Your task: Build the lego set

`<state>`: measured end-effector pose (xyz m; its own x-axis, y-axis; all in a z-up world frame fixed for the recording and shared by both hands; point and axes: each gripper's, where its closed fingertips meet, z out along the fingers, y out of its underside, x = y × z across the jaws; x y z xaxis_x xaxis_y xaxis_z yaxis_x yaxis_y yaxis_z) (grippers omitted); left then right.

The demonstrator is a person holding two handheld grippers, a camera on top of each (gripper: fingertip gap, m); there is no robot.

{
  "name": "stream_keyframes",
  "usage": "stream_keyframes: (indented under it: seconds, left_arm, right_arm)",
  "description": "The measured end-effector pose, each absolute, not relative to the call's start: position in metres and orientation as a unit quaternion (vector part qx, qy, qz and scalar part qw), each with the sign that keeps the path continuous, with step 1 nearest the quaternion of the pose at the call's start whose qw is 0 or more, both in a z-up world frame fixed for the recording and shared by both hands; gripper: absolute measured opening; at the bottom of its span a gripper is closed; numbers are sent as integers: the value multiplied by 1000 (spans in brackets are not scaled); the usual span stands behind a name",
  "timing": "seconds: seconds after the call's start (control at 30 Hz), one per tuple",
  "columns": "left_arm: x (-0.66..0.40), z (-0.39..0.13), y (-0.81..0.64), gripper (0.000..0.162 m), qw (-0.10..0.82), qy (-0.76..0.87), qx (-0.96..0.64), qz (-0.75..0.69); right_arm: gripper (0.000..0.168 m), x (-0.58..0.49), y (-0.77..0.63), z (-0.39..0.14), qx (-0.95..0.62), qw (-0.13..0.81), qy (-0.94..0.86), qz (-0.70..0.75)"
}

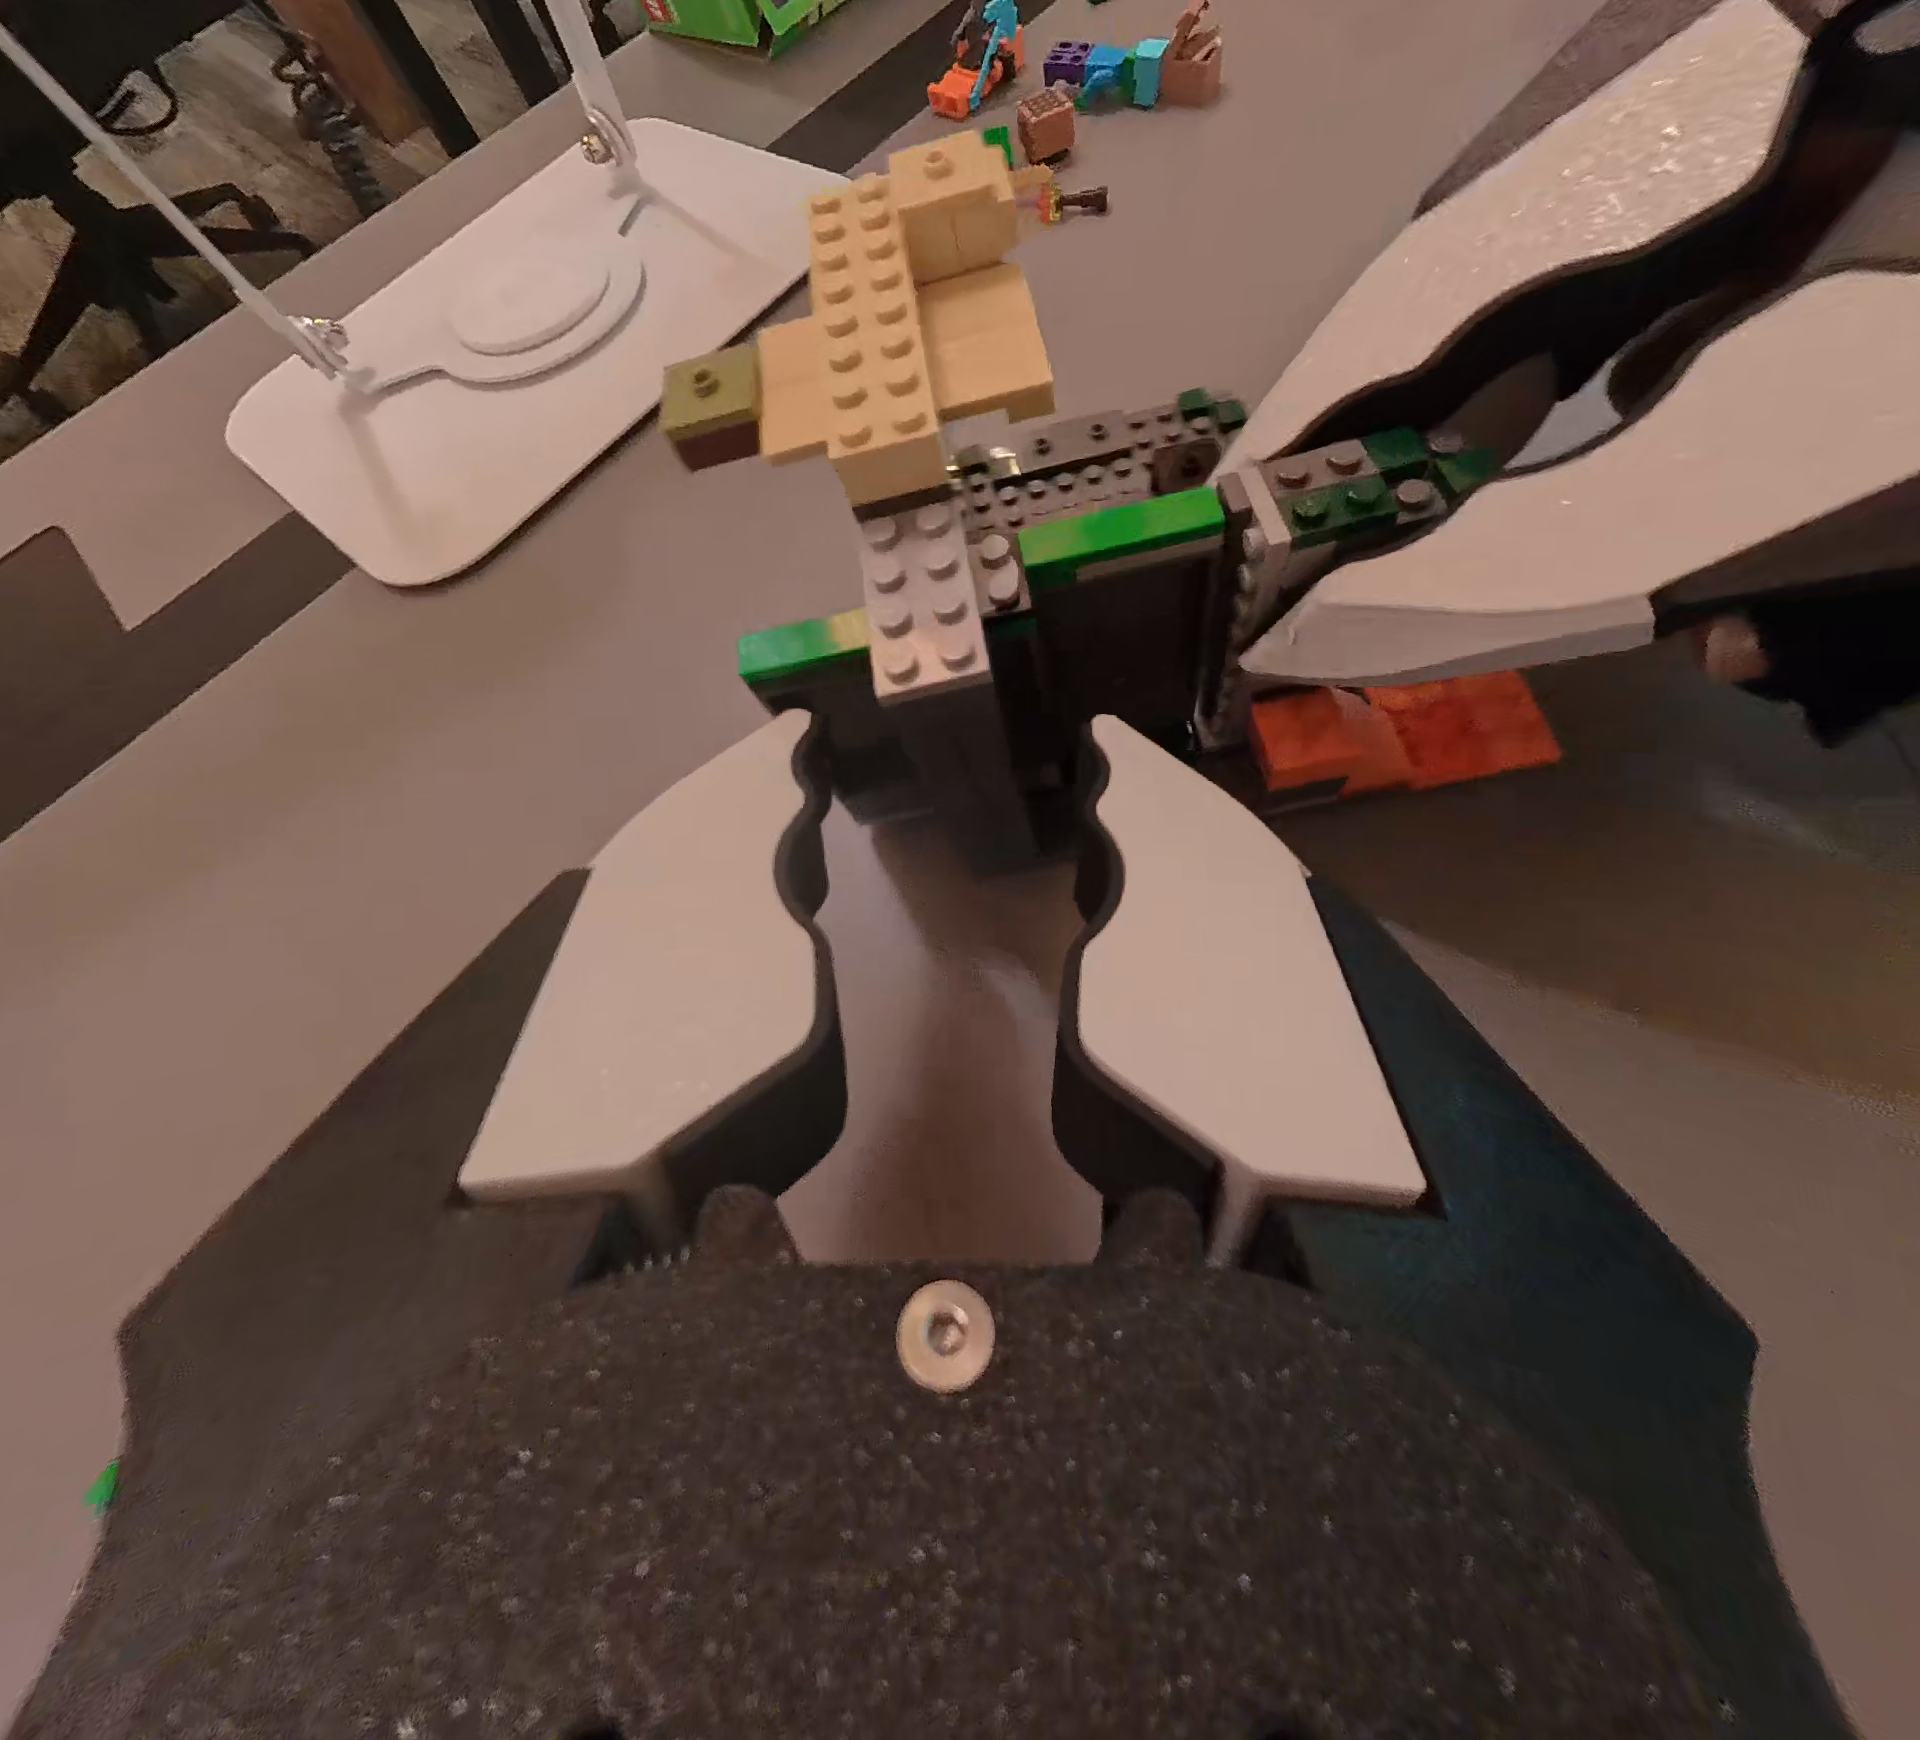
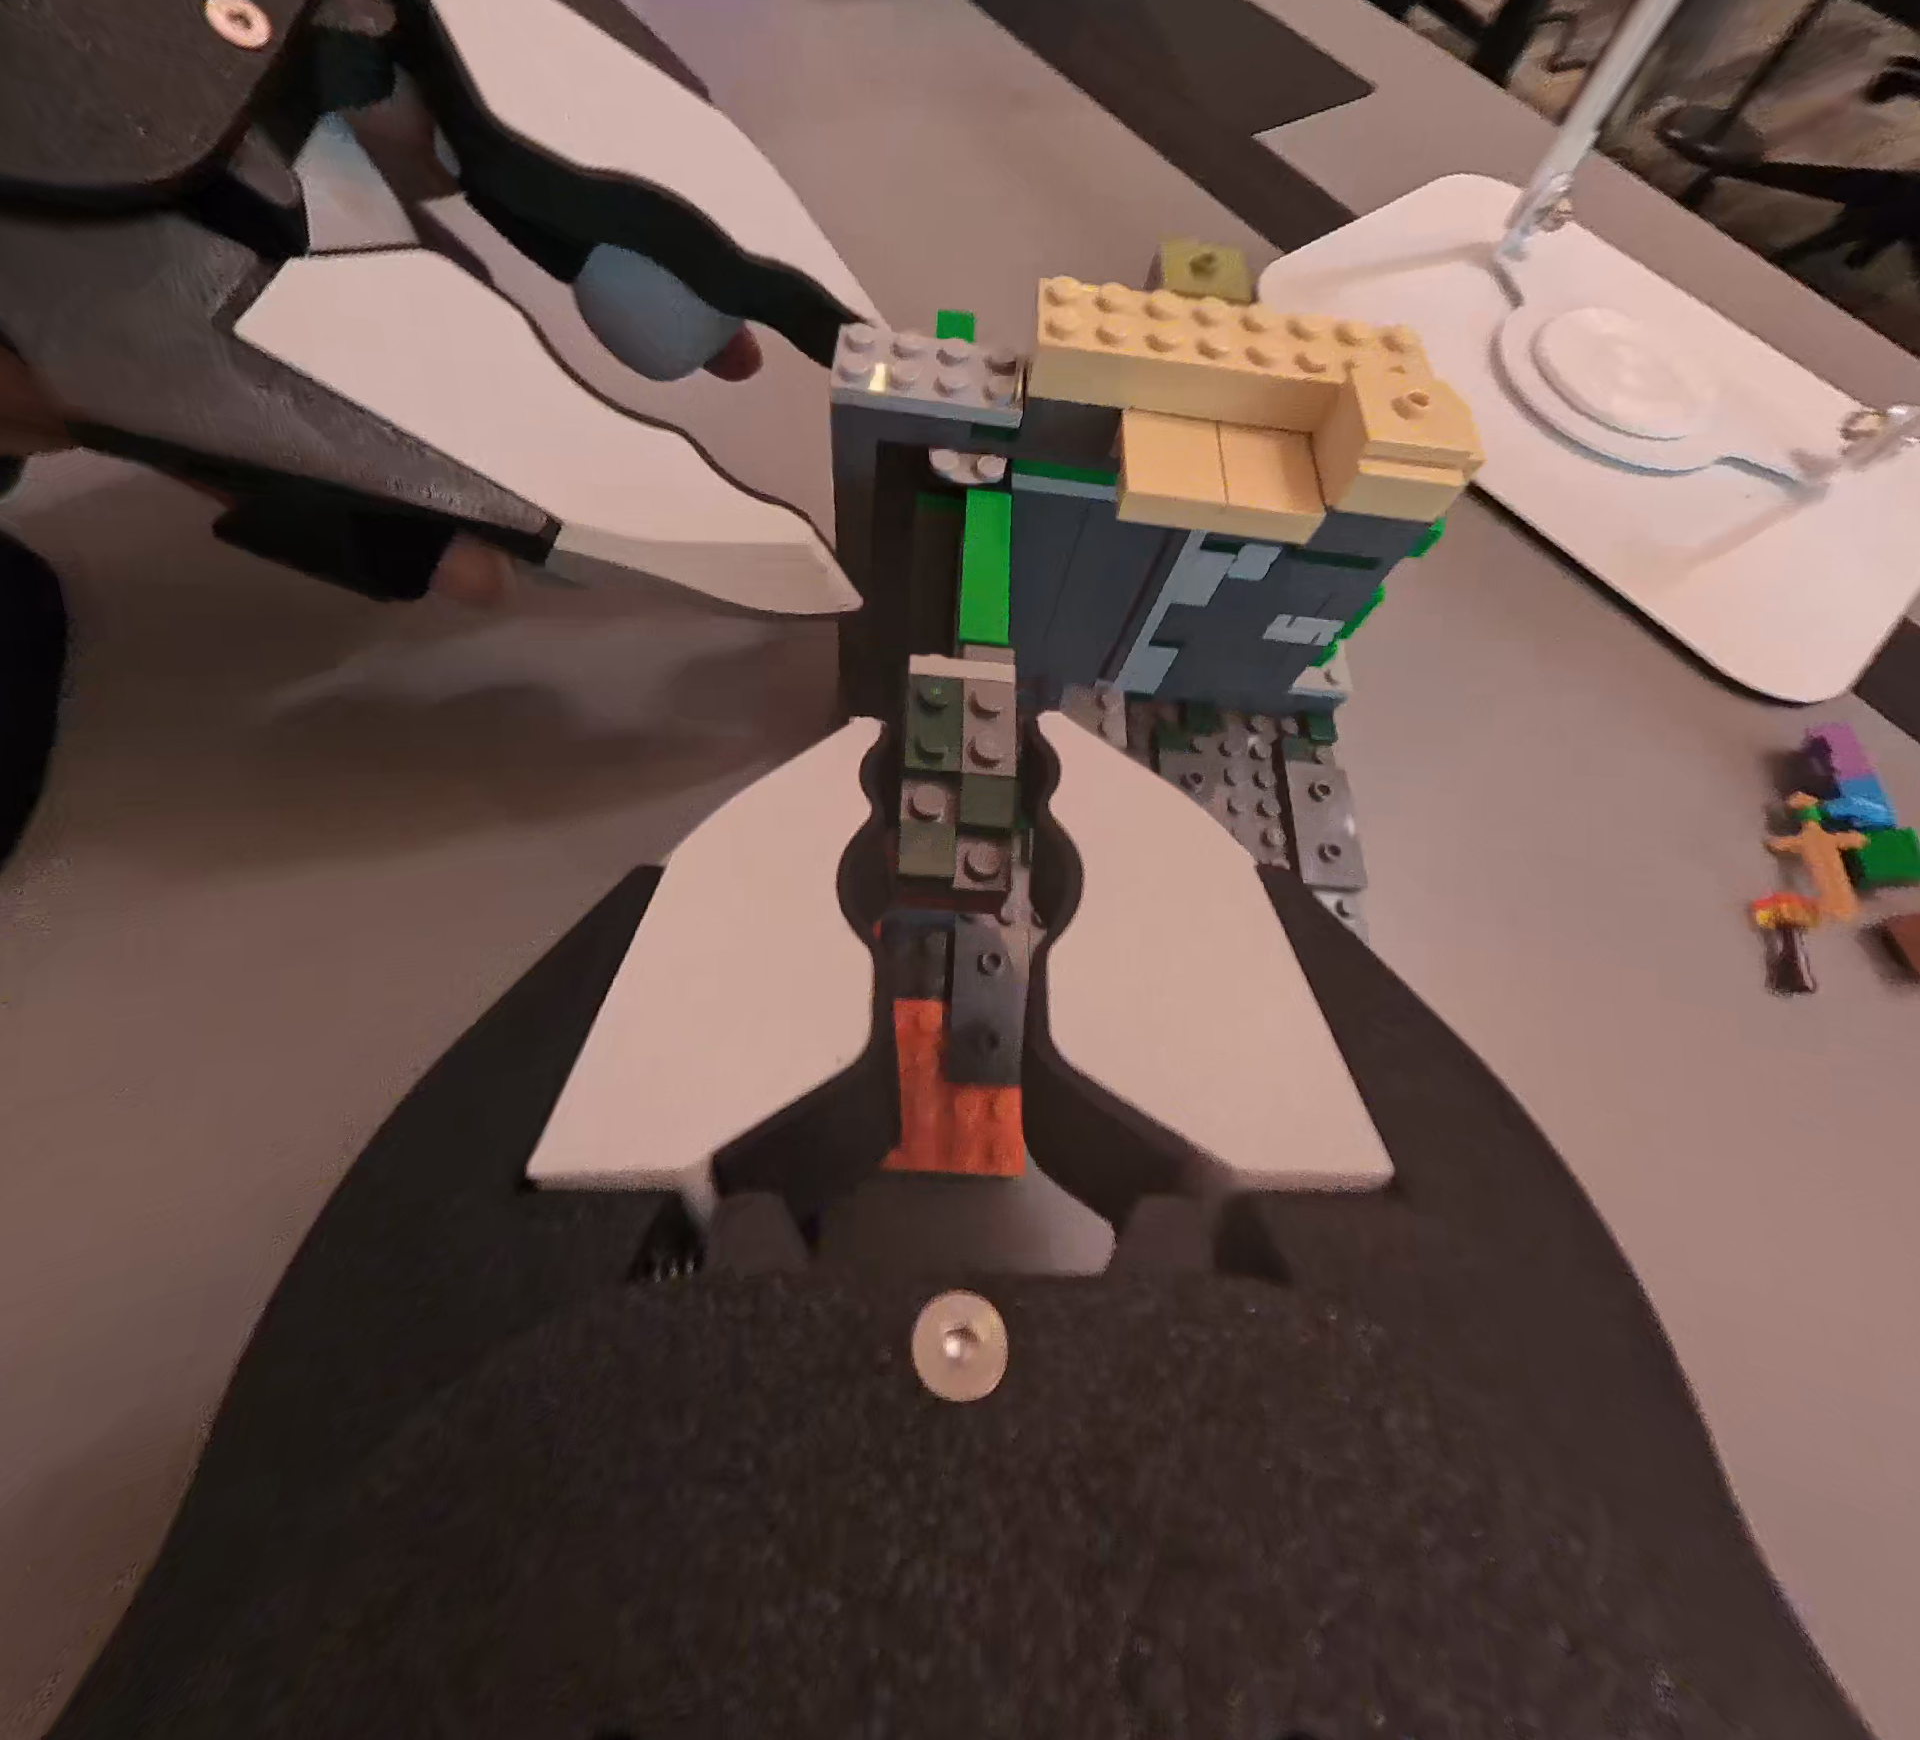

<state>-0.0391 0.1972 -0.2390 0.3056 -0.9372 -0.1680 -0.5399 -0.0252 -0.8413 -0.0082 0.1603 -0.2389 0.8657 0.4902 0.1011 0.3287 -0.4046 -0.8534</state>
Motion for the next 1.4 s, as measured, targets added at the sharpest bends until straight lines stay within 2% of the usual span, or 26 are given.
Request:
stream_keyframes:
  seconds: [0.17,0.53,0.7,0.8,0.87,1.0,1.17,1.4]
  left_arm:
    - [-31,-250,207,23,448,557,-672,-194]
    - [-21,-250,236,22,457,521,-700,-173]
    - [-24,-246,235,28,471,519,-692,-173]
    - [-35,-230,224,31,480,502,-691,-203]
    - [-42,-216,206,26,478,483,-690,-249]
    - [-59,-193,172,0,511,459,-669,-283]
    - [-63,-200,138,0,502,448,-687,-273]
    - [-62,-235,131,0,467,446,-731,-219]
  right_arm:
    - [22,0,174,-240,-822,481,-280,121]
    - [22,10,199,-237,-820,479,-269,158]
    - [41,24,186,-202,-798,528,-213,199]
    - [41,44,164,-179,-785,568,-190,160]
    - [39,52,143,-171,-781,585,-169,139]
    - [28,49,106,-184,-803,571,-131,108]
    - [2,32,92,-221,-845,519,-100,80]
    - [0,13,93,-244,-863,493,-80,69]
